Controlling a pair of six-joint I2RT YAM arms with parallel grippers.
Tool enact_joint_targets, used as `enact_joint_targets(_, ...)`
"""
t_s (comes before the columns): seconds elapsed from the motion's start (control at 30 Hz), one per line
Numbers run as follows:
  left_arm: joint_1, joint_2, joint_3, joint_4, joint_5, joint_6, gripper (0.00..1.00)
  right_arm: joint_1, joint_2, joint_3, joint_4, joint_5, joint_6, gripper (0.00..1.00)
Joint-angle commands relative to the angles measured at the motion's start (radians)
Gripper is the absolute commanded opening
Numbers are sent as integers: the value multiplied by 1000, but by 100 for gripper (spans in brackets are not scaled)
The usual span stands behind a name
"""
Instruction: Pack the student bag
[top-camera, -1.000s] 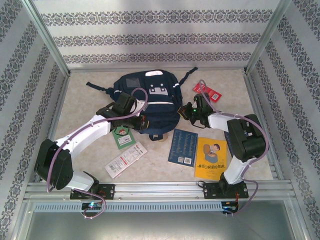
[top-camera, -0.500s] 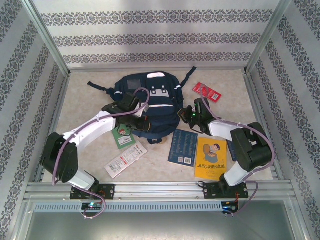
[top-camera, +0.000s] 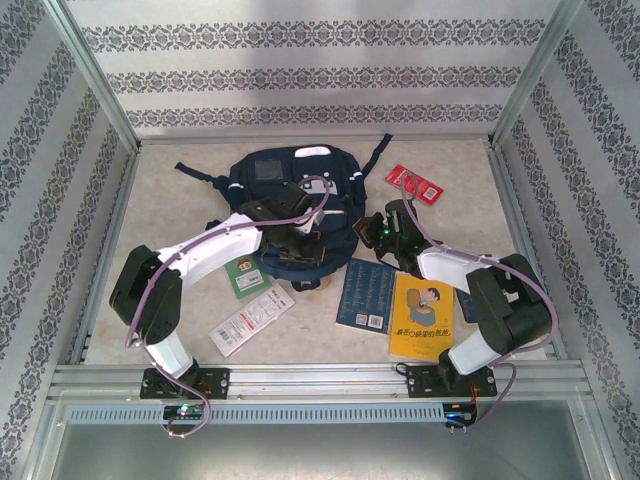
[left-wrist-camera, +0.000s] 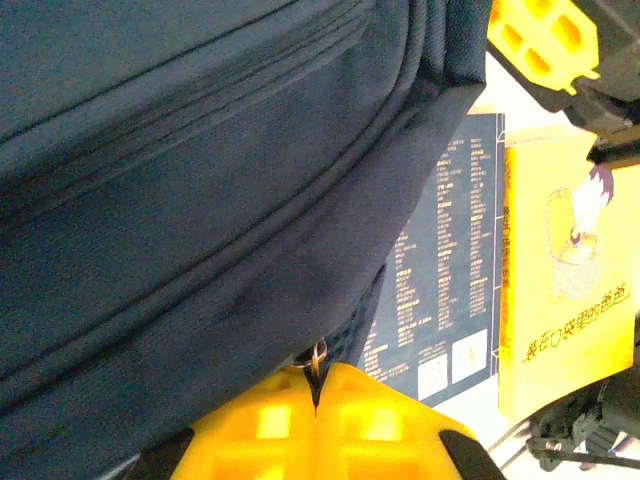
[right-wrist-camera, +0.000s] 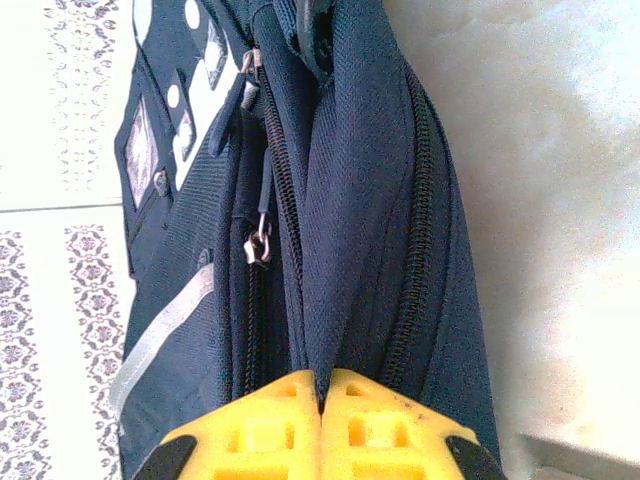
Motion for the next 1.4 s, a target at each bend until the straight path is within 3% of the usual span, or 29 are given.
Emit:
enact_joint_targets(0.0, -36, 50, 79, 39, -17, -42, 0, 32, -41, -9, 71, -38, 29, 0)
enact_joint_targets(0.43, -73, 175, 200, 88, -43, -127, 0, 79, -76, -3, 58, -26, 39, 0)
enact_joint_targets(0.47, -73, 168, 196, 89, -47, -125, 0, 75, -86, -2, 38, -27, 17, 4)
enact_joint_targets(0.57, -73, 145, 174, 83, -51, -104, 0, 51, -138, 5, -80, -22, -74, 40)
enact_joint_targets(0.63, -73, 132, 155, 83, -35, -100, 2, 25, -191, -7, -152, -2, -140, 50)
enact_joint_targets(0.77, -72, 106, 108, 110, 24, -105, 30, -49, -295, -39, -249, -4, -258, 58)
enact_joint_targets(0.83, -73, 89, 88, 124, 52, -105, 42, -76, -335, -39, -296, -12, -318, 59)
enact_joint_targets(0.93, -73, 77, 86, 129, 97, -85, 49, -90, -381, -20, -380, -4, -401, 58)
enact_joint_targets(1.2, -51, -63, 73, 71, 62, -28, 50, -88, -407, 0, -473, -139, -626, 46)
enact_joint_targets(1.37, 28, -212, 8, 13, 34, 11, 50, -22, -357, 36, -541, -265, -803, 51)
